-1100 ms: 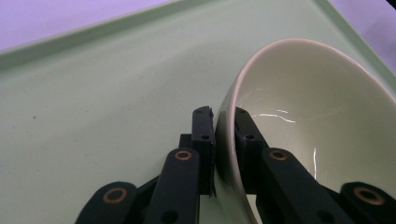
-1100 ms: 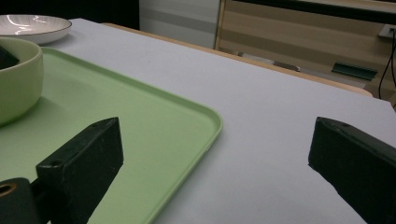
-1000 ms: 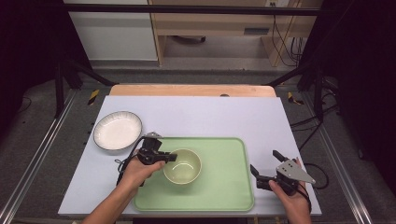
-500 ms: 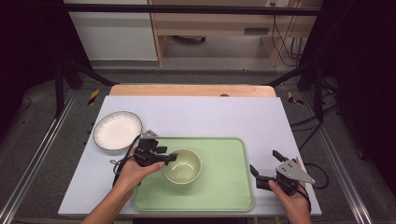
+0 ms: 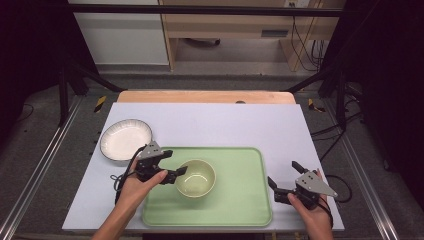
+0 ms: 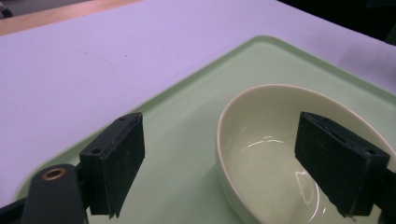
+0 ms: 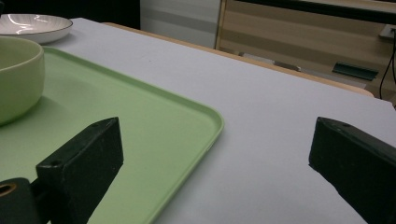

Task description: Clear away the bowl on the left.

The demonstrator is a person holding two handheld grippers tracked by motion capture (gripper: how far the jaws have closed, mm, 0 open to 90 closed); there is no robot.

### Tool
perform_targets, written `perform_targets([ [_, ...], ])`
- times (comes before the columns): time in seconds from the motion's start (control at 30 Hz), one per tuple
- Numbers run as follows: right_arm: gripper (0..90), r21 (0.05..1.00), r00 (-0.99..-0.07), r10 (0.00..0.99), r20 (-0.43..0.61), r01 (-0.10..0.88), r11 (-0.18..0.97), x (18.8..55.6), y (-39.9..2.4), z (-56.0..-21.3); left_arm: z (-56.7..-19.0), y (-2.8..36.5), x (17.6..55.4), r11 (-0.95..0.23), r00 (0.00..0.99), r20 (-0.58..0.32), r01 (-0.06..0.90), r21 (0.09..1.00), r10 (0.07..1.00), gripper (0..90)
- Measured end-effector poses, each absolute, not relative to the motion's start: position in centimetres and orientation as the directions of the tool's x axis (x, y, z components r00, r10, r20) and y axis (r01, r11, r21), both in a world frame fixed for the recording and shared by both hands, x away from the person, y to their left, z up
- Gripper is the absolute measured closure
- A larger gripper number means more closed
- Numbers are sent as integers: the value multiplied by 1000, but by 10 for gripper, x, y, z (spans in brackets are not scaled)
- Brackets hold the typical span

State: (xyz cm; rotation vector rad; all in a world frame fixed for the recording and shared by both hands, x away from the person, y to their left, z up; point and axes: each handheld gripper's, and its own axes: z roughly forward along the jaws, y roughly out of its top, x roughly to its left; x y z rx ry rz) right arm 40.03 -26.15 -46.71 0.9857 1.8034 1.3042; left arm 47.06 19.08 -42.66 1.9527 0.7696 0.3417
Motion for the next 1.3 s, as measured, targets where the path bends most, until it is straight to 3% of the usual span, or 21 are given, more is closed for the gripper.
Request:
perform_targets([
  [0.9, 31, 963, -475, 874, -102, 174, 207, 400, -261, -467, -438, 287, 455, -160, 703, -110, 306, 938, 702, 149],
  [1.3, 31, 964, -475, 873, -109, 165, 210, 399, -262, -465, -450, 309, 451, -94, 687, -138, 288, 953, 713, 149],
])
